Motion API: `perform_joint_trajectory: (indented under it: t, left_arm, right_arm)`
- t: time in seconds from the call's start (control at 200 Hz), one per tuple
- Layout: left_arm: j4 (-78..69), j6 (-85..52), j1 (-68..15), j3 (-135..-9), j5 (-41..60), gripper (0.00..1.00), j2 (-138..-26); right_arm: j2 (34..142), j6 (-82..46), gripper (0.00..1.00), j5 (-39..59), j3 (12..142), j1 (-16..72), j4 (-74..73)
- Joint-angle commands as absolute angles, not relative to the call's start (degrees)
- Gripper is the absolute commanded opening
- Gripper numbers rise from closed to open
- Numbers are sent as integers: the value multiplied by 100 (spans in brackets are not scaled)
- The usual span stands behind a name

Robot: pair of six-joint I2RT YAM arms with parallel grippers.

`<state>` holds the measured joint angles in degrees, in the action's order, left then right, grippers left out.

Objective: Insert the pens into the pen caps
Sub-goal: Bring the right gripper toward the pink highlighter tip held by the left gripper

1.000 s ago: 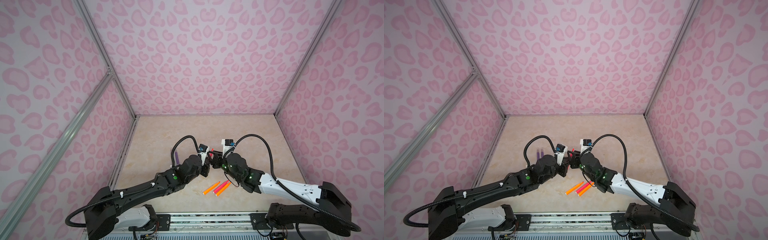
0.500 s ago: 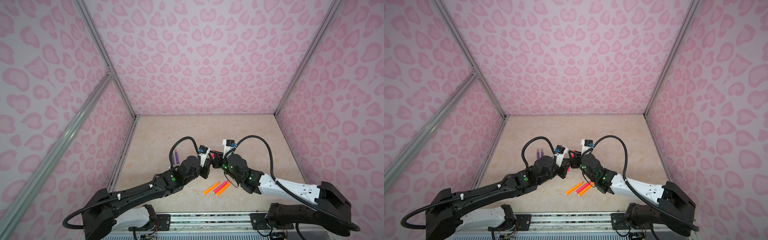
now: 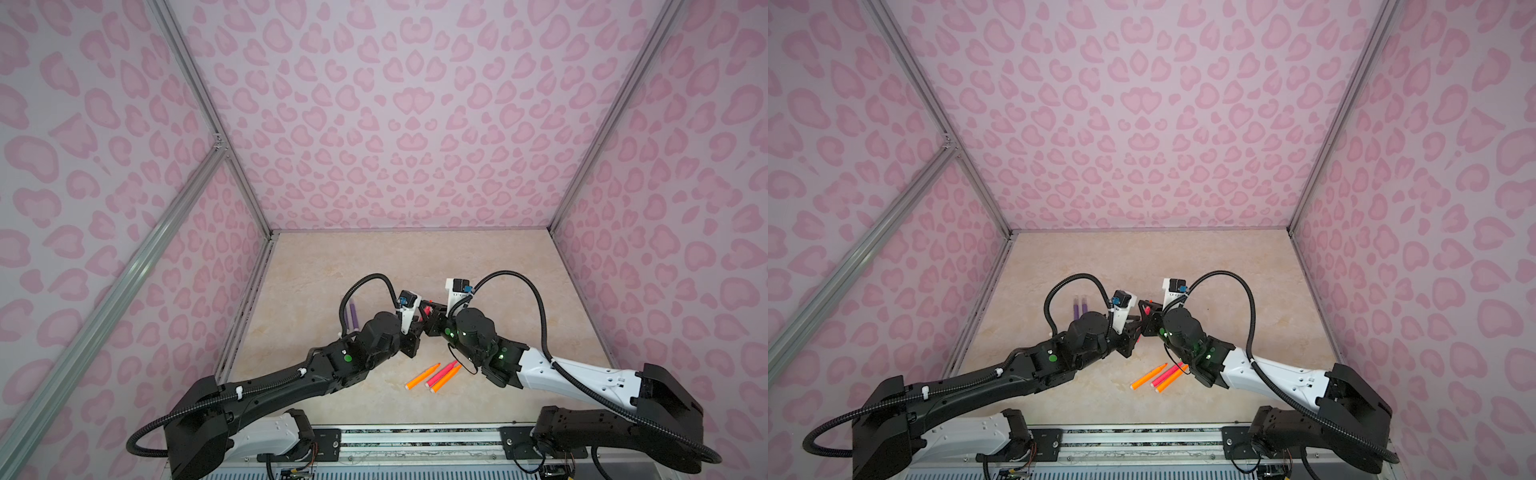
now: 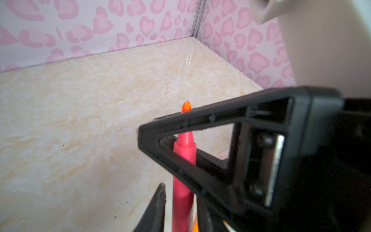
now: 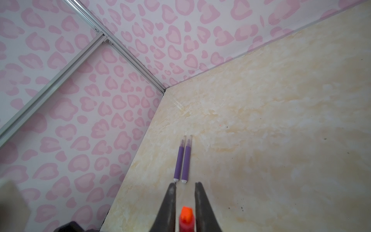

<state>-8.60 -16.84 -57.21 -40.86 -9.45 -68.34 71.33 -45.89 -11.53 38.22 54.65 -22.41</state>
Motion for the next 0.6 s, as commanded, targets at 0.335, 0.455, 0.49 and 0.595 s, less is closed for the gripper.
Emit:
perform_joint_trajectory:
  t: [0.335, 0.455, 0.49, 0.595]
  left_arm:
    - [-1147, -1669, -5732, -4216, -778, 35, -7041]
    - [-1160, -1670, -5730, -4182, -822, 31, -6981]
    - [-1175, -1676, -5724, -4172, -826, 28, -6966]
    - [-1192, -1696, -5730, -4148, -831, 18, -6933]
  right_arm:
    - [7084, -4631, 10, -914, 3789, 5525, -2267]
    - [7117, -4632, 10, -914, 3789, 5532, -2275]
    - [7135, -4633, 10, -906, 3797, 5531, -2275]
    - [7180, -4641, 13, -888, 3814, 5538, -2276]
